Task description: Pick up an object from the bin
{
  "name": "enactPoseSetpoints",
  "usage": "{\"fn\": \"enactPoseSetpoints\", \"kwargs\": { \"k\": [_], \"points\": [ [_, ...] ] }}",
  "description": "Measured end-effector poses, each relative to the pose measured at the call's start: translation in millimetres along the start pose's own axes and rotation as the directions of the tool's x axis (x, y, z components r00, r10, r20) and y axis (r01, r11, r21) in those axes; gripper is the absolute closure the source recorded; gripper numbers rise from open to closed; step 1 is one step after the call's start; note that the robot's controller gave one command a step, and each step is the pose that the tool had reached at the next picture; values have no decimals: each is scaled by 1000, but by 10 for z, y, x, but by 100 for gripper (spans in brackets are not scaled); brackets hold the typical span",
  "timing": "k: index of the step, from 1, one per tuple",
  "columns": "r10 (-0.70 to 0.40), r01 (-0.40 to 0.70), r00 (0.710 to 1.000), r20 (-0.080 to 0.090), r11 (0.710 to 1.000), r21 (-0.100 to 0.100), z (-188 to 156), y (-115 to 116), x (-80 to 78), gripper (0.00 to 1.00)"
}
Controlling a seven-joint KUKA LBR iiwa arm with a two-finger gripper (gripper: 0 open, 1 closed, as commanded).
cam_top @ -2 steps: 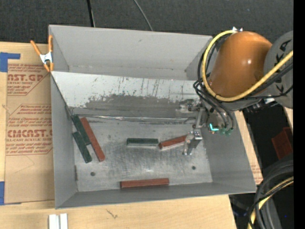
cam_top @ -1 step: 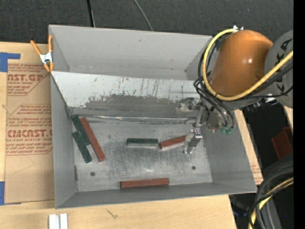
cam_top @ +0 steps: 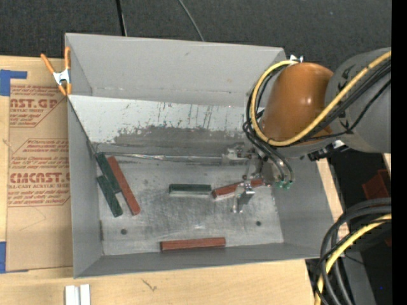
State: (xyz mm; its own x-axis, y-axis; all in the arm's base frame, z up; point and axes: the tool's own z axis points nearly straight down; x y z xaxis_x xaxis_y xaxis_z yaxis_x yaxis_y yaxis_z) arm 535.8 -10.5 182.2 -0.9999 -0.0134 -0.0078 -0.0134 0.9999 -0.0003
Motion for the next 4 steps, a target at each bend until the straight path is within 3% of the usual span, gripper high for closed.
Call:
{"fn": "enactPoseSetpoints", "kwargs": {
  "k": [1,2,3,4],
  "points": [
    [-22,22,1000,-9,1000,-1,357,67,-155,0],
    [-17,17,1000,2,1000,0,448,62,-210,0],
    [-41,41,999,-7,999,-1,1029,-78,-383,100],
    [-41,41,999,-7,999,-1,1029,-78,-383,100]
  ]
}}
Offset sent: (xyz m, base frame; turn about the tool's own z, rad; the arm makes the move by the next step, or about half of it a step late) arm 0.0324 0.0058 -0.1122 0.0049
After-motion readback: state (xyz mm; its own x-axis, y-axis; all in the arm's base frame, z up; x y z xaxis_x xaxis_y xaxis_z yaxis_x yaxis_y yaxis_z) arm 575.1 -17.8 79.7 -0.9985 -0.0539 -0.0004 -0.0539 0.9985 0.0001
